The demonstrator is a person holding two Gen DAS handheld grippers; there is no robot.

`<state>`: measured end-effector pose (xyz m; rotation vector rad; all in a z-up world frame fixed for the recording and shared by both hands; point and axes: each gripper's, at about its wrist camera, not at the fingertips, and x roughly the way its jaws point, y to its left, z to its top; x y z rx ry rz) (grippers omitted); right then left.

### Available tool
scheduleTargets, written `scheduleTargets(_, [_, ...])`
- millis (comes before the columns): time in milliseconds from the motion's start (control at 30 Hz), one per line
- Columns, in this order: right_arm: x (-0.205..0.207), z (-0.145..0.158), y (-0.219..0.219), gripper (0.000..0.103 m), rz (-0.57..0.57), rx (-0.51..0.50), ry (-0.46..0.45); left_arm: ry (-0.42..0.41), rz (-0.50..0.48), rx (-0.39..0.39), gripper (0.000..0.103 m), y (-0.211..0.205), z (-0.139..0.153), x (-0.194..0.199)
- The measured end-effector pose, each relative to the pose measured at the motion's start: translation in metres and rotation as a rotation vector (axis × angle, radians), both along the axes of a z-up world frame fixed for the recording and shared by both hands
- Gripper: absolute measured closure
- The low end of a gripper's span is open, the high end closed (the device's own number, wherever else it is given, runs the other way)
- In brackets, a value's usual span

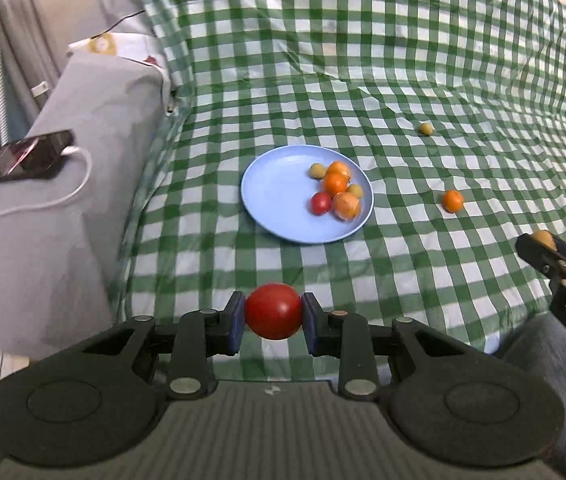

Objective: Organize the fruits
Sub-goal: 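Carry the red tomato and pear toward the blue plate with both tools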

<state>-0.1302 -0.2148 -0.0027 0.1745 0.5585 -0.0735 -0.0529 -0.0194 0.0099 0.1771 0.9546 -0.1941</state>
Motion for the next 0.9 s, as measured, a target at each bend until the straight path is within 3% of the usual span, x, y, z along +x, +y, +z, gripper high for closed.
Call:
scheduleTargets(400, [-0.037,0.023,0.076,0.076,0.168,-0.067,-0.006,-0.071,0.035,-0.066,0.070,0.034,0.012,-0.049])
scheduleTargets(900, [-0.033,0.020,0.088,0.076,0.191,-0.098,0.011,-0.083,0.065,-0.108,0.070,0.051,0.016,-0.039])
